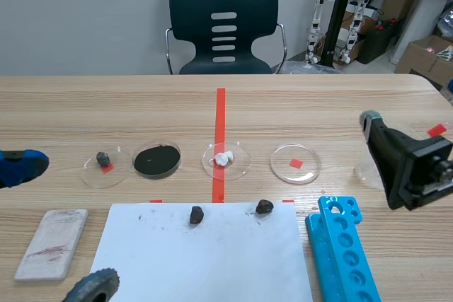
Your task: Return to the home posture
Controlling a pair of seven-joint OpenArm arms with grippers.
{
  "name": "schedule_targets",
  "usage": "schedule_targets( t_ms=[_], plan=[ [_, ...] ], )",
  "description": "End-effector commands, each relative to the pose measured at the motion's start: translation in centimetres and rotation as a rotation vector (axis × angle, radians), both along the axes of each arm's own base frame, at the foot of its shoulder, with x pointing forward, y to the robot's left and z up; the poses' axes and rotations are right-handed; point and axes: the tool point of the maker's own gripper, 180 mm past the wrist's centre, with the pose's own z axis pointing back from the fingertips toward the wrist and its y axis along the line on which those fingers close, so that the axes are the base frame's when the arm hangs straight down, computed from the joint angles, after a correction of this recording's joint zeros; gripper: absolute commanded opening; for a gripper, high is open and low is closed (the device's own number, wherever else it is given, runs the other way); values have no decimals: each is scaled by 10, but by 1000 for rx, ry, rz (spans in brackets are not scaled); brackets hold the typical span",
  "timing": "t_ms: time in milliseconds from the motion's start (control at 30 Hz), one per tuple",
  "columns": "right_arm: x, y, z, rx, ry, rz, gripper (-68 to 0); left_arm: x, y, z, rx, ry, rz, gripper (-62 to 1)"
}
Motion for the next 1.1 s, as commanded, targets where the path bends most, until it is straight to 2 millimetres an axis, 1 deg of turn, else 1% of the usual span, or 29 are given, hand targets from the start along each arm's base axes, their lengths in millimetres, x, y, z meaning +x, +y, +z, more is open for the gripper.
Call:
schedule_targets(
  t_ms=[0, 133, 233, 333, 467, 600, 1067],
  plan=[
    [-9, 2, 2, 20, -2, 4, -20, 0, 1, 4, -21, -8, 13, 14],
    [-34, 14, 7, 44, 11, 43, -20, 0, 1, 4, -21, -8, 13, 14],
    [-48, 21, 10, 57, 20, 66, -20, 0, 1, 4, -21, -8, 13, 14],
    [-62, 30, 7, 46, 40, 117, -20, 0, 1, 4, -21, -8, 13, 14],
    [-74, 35, 1, 37, 72, 142, -20, 0, 1, 4, -21, -8, 13, 14],
    [-80, 37, 2, 41, 68, 152, -20, 0, 1, 4, -20, -8, 13, 14],
    [-80, 37, 2, 41, 68, 152, -20, 0, 1, 4, -20, -8, 13, 14]
  ],
)
